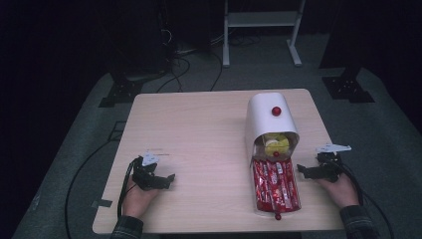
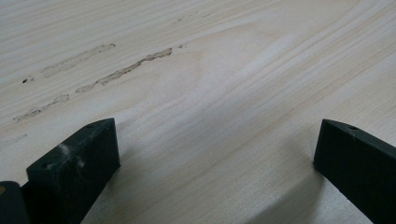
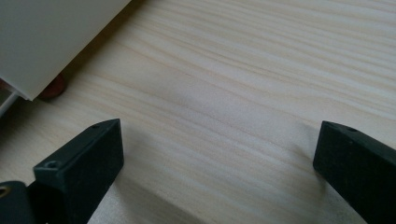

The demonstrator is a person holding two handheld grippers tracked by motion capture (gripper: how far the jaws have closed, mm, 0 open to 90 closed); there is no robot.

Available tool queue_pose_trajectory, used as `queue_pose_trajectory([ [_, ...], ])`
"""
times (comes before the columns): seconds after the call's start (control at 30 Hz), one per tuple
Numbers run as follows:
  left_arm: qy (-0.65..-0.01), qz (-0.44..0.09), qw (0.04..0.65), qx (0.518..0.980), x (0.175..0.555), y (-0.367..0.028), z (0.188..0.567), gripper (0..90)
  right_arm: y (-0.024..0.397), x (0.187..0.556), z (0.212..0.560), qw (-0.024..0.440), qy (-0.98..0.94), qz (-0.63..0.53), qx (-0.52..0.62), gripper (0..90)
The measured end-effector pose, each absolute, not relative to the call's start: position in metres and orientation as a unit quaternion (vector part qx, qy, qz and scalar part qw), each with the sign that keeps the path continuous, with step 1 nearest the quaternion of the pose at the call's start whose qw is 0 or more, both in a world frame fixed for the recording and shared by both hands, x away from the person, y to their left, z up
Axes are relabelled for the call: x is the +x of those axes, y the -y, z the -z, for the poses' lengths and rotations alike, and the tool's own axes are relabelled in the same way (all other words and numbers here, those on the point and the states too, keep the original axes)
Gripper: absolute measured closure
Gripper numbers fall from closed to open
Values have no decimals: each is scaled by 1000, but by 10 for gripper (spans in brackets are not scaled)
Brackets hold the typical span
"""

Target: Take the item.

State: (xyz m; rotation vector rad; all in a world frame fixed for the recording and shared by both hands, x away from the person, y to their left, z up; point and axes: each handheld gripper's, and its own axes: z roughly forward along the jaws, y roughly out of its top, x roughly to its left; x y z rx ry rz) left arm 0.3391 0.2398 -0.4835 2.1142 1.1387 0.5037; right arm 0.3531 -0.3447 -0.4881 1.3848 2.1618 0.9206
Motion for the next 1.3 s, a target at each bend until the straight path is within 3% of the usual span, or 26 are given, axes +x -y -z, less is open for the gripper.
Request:
queue_pose_trajectory([
  [1.3,-433,-191,336,814,339,-238,483,0,356,337,462,184,-766,-337,515,15],
])
